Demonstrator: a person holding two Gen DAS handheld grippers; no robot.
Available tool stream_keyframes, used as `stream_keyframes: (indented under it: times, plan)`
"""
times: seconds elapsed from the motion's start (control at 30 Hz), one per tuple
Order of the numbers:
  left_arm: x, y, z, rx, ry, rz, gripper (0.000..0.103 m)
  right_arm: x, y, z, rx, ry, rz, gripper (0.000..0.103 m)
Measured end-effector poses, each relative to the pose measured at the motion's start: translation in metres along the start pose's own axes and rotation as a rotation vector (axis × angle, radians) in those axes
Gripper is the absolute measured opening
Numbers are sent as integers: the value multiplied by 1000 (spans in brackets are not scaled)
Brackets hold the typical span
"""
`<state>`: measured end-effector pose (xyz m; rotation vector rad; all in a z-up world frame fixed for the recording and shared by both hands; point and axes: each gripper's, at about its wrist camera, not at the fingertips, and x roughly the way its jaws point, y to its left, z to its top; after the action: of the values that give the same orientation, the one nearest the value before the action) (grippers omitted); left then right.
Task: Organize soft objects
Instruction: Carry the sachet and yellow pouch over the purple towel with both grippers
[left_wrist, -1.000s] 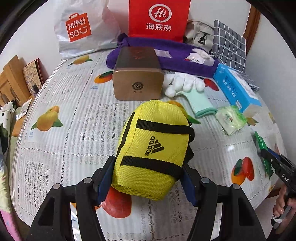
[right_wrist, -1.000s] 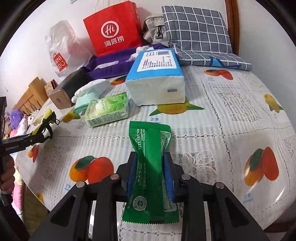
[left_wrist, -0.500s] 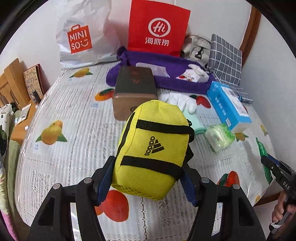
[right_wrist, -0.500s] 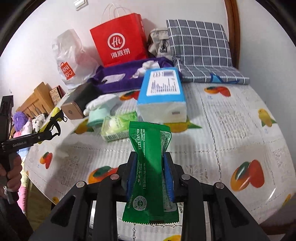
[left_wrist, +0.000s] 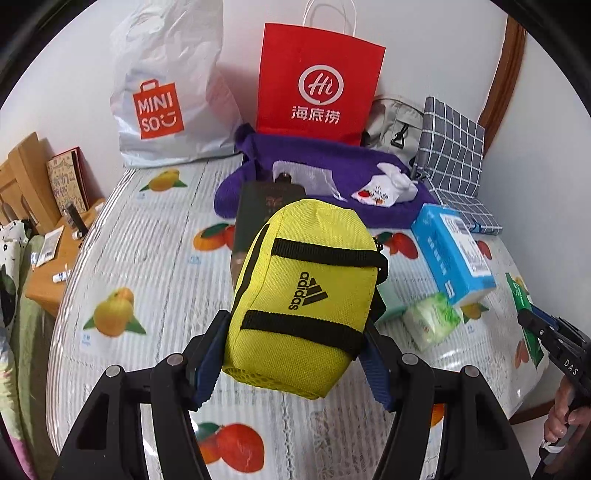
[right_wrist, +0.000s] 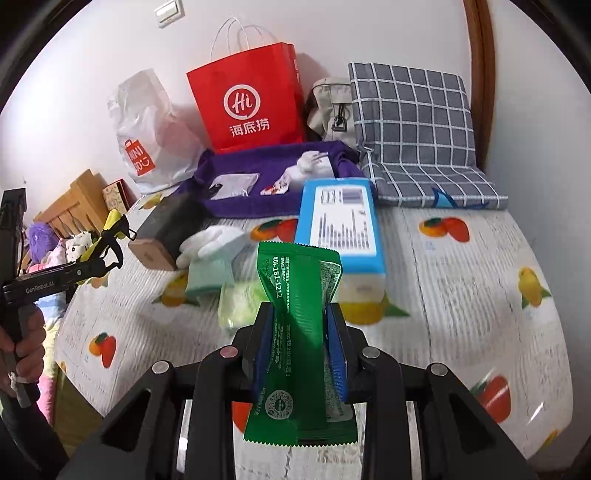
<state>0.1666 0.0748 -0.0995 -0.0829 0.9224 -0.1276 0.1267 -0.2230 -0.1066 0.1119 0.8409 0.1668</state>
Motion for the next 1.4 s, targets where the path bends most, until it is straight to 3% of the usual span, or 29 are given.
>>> stream_keyframes:
  times: [0.37,0.57,1.0,1.4]
  plan:
    - [17,-5,41,2,-8,1,64,29,4,56,-25,-1,14,29]
    - [33,-11,63,26,-5,11,64,45,4,86,-24,-30,65,29]
    - [69,-15,125,29,6,44,64,76,-3,163,-46,-71,44,29]
    - [89,-28,183,68,-26,74,64,114,-5,234,-41,-91,108,29]
